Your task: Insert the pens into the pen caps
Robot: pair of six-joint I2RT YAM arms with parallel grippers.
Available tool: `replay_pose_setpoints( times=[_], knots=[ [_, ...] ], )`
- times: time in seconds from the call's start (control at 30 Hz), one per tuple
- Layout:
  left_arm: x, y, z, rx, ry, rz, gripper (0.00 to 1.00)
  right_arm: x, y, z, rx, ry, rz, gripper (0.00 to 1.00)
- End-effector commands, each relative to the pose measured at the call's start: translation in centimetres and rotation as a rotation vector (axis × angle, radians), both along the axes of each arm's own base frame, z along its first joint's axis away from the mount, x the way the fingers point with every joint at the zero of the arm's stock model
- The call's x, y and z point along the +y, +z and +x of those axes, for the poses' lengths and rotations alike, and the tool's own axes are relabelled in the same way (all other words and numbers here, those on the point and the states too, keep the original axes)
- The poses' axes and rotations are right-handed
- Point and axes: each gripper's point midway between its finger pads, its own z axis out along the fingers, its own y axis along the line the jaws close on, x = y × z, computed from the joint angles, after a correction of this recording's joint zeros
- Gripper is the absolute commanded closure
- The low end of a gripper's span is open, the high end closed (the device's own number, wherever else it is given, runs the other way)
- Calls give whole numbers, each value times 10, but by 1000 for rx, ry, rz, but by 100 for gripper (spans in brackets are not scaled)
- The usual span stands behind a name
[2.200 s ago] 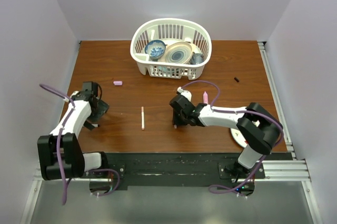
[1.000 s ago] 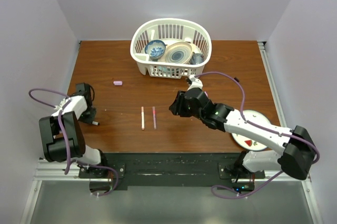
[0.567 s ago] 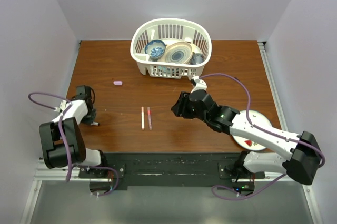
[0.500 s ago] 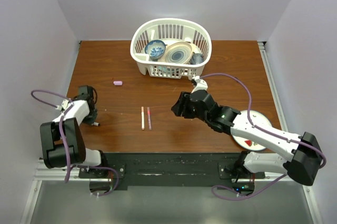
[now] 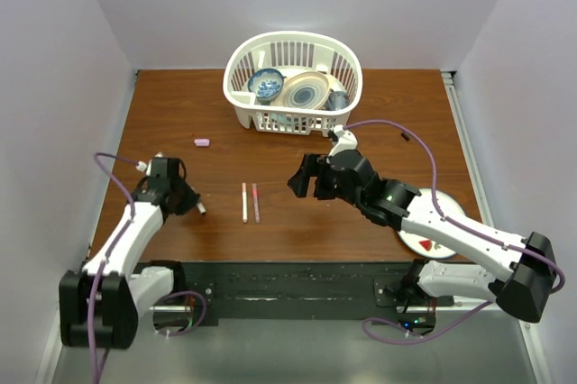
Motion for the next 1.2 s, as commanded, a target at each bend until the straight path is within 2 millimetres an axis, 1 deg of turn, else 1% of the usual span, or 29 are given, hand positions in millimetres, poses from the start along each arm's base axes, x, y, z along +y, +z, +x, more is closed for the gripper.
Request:
replay_pose_setpoints(
  times=[0.0,0.03,0.07,0.13,0.17,0.23,0.27,0.3,0.33,0.37,0.4,0.47,0.5,0.57,0.6,0.63,0.67,0.7,0.73,0.77,0.8,0.97,1.03,1.07,1.1,1.13,1.17],
  knots=[
    [-78,72,25,-393,-385,-298,100,14,31,3,-41,27,93,14],
    [-86,77,22,-418,-415,-340,100,14,30,4,-29,25,97,14],
    [-99,90,17,-455,-472,-390,100,14,33,4,-27,19,108,14],
    [-108,105,16,-503,-524,-417,100,18,38,3,-31,19,153,15],
    [-117,114,11,-525,-575,-439,100,18,40,4,-37,17,165,15],
    [-126,125,8,-573,-639,-457,100,19,45,9,-50,4,181,15],
    [-136,132,0,-593,-692,-485,100,21,46,10,-50,11,181,16],
    [-141,141,0,-637,-723,-498,100,27,49,12,-58,27,179,17],
    [-146,141,-4,-644,-746,-514,100,30,50,13,-60,39,181,18],
    [-152,146,-11,-659,-786,-534,100,38,53,9,-60,89,201,19],
    [-156,151,-12,-697,-809,-541,100,45,60,9,-79,117,224,20],
    [-163,156,-20,-718,-855,-574,100,53,55,9,-69,141,230,23],
    [-165,160,-22,-741,-867,-592,100,57,58,9,-73,153,245,25],
    [-171,167,-29,-761,-905,-628,100,63,57,10,-73,165,252,29],
    [-173,168,-30,-770,-908,-636,100,66,63,13,-91,170,277,30],
    [-174,168,-31,-766,-916,-640,100,70,59,15,-87,171,275,31],
    [-177,167,-33,-761,-936,-643,100,77,67,12,-95,208,303,33],
    [-179,169,-34,-764,-952,-647,100,83,69,8,-88,248,314,34],
    [-181,167,-36,-751,-968,-662,100,88,64,7,-73,270,308,35],
    [-183,167,-37,-748,-978,-671,100,92,68,7,-78,282,321,36],
    [-185,168,-39,-747,-988,-678,100,96,68,4,-68,308,329,37],
    [-189,173,-42,-763,-1004,-687,100,109,63,4,-47,334,353,40],
    [-190,175,-44,-768,-1011,-696,100,111,62,5,-46,334,351,43],
    [-191,176,-45,-772,-1014,-706,100,114,63,4,-46,339,355,45],
    [-192,176,-45,-771,-1019,-711,100,115,62,4,-43,342,353,58],
    [-193,178,-47,-774,-1027,-714,100,115,62,3,-42,343,353,66],
    [-193,178,-47,-775,-1032,-715,100,116,62,3,-46,345,358,77]
  ],
)
